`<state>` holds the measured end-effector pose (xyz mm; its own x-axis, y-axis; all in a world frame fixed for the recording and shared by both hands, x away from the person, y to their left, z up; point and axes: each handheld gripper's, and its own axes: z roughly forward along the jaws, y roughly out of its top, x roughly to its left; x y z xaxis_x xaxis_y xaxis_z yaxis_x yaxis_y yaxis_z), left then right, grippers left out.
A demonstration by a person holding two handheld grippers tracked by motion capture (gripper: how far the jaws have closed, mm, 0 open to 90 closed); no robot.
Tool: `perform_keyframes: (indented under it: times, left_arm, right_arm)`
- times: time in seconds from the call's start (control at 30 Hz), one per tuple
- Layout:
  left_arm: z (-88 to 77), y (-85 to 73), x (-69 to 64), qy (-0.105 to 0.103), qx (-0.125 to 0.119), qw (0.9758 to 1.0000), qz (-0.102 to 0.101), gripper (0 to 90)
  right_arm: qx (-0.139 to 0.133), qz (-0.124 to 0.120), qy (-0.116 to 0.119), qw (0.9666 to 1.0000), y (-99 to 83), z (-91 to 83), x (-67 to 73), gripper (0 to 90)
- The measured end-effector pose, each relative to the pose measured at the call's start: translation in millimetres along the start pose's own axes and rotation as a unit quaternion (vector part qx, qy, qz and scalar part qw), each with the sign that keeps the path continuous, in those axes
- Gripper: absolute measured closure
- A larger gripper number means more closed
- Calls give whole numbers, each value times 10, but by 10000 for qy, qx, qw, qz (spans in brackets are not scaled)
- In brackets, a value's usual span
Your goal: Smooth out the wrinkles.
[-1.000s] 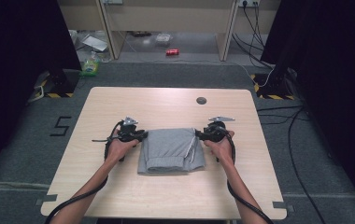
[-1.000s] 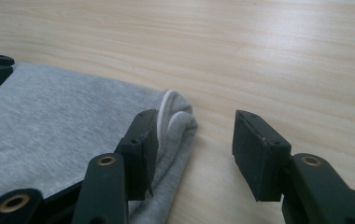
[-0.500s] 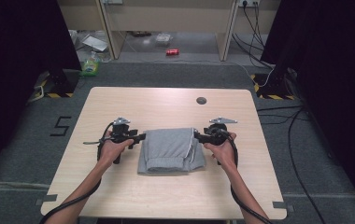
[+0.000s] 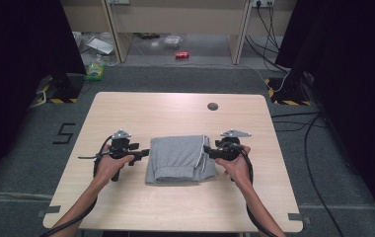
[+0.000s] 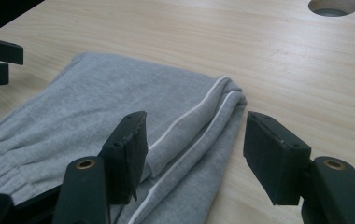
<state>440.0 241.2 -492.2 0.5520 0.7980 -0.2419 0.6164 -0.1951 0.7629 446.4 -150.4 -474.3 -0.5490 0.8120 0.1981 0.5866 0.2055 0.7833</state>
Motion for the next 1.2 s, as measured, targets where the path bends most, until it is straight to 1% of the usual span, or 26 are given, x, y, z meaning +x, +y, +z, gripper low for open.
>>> perform_keyframes:
  times: [0.1,0.23,0.47,0.53,0.73,0.9,1.2]
  left_arm:
    - [-57,-35,-26,-38,-2,10000,43,357]
    - [-132,-90,-54,-88,-49,9999,49,338]
    - [-196,-230,-113,-184,55,9998,110,314]
    - [-217,-268,-129,-203,56,9997,118,310]
    - [-292,-381,-185,-268,74,9994,188,301]
    - [-349,-438,-230,-254,57,9993,274,297]
    - [-442,-611,-292,-327,83,9990,303,293]
  right_arm:
    - [19,10,4,10000,-38,-36,29,385]
    - [-2,-22,27,10000,-78,-90,71,372]
    - [27,-119,55,9999,-145,-148,142,358]
    - [43,-107,75,9999,-169,-160,162,357]
    - [81,-188,75,9998,-241,-205,223,350]
    - [102,-198,104,9997,-302,-248,259,346]
    - [143,-225,142,9995,-433,-351,317,335]
